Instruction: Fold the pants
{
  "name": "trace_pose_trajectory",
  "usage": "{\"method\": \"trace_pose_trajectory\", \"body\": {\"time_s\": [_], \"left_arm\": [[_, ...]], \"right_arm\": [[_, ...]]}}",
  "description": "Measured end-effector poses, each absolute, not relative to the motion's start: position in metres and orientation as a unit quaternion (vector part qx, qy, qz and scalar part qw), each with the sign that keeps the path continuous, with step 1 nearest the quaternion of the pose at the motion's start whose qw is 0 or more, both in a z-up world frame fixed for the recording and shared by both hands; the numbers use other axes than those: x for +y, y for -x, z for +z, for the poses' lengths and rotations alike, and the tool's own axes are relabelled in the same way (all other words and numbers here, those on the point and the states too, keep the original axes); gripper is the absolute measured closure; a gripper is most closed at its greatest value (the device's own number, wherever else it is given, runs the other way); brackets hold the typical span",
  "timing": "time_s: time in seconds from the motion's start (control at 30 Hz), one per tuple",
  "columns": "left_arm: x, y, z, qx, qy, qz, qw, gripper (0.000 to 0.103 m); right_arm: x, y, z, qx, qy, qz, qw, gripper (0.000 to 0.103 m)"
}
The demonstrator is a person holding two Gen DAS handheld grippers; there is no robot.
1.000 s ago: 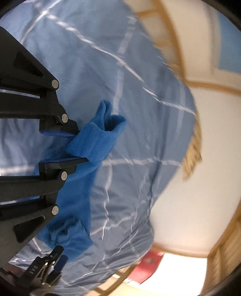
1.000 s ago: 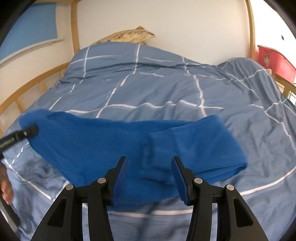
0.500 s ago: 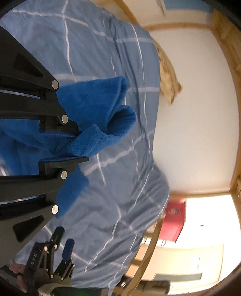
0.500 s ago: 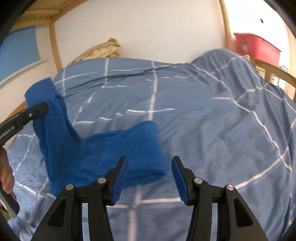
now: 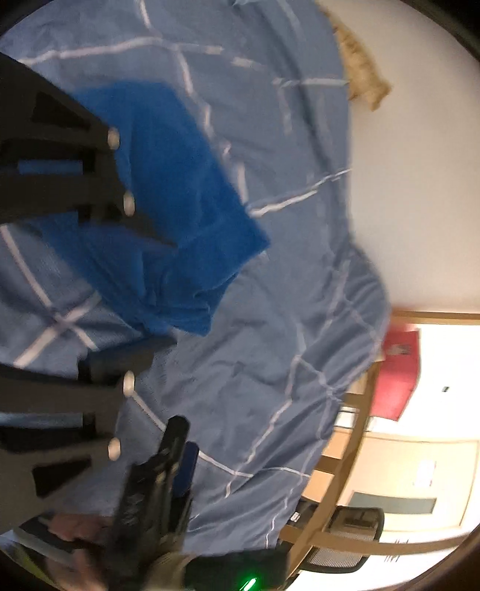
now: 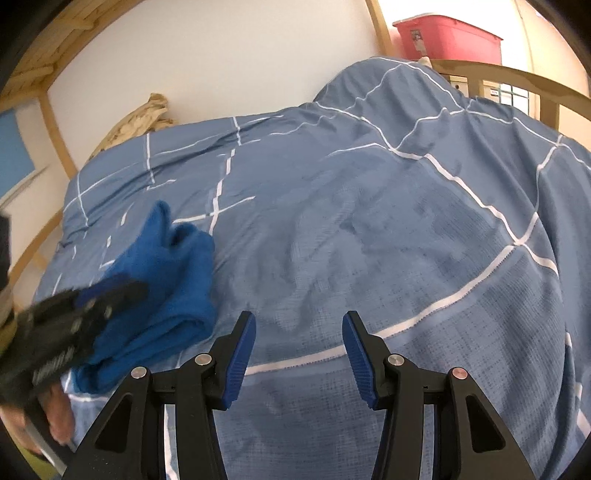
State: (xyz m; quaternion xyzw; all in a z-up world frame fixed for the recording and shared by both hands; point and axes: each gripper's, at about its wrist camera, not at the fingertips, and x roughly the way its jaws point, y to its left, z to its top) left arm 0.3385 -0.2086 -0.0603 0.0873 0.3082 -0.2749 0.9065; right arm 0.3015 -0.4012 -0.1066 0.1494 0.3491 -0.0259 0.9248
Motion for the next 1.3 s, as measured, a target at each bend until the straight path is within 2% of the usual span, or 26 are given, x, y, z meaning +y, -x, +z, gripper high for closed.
{"method": "trace_pose_trajectory", "body": {"time_s": [0.03,0.07,0.23,0.37,0.6,0.77,0.83,0.9,0.93,0.97,1.03,1.3], "left_arm": [[-0.198,-0.324,-0.055,0.286,-0.095,-0.257,0.918,0.032],[-0.192,-0.319,-0.053,0.277,-0.100,-0.245,0.924,0.031],[-0.144,-0.295,-0.066,0.279,-0.136,-0.172,0.935,0.031],[-0.109,-0.305,-0.090,0.330,-0.099,-0.151,0.926,0.031],[-0.096,-0.308,-0.113,0.351,-0.094,-0.154,0.919,0.032],[-0.091,-0.318,-0.124,0.370,-0.085,-0.136,0.915,0.048],[-0.090,-0.318,-0.126,0.374,-0.081,-0.135,0.914,0.050],[-0.092,-0.317,-0.128,0.375,-0.086,-0.131,0.914,0.059],[-0.094,-0.316,-0.129,0.375,-0.090,-0.132,0.913,0.070],[-0.096,-0.314,-0.129,0.374,-0.096,-0.129,0.913,0.076],[-0.101,-0.310,-0.128,0.361,-0.117,-0.115,0.918,0.079],[-0.114,-0.302,-0.127,0.343,-0.169,-0.097,0.919,0.081]], "right_arm": [[-0.400,-0.301,-0.104,0.346,-0.150,-0.025,0.926,0.053],[-0.399,-0.301,-0.102,0.344,-0.149,-0.023,0.927,0.053],[-0.374,-0.312,-0.081,0.328,-0.124,0.019,0.936,0.053],[-0.339,-0.337,-0.057,0.309,-0.084,0.073,0.945,0.053],[-0.288,-0.400,-0.051,0.328,-0.042,0.117,0.937,0.053],[-0.290,-0.432,-0.069,0.361,-0.071,0.104,0.924,0.053],[-0.289,-0.438,-0.077,0.379,-0.074,0.103,0.917,0.053],[-0.291,-0.440,-0.082,0.386,-0.074,0.096,0.915,0.053],[-0.292,-0.442,-0.083,0.388,-0.079,0.095,0.913,0.054],[-0.293,-0.442,-0.084,0.388,-0.082,0.095,0.913,0.056],[-0.297,-0.442,-0.084,0.387,-0.081,0.084,0.915,0.091],[-0.303,-0.435,-0.066,0.356,-0.065,0.093,0.928,0.096]]}}
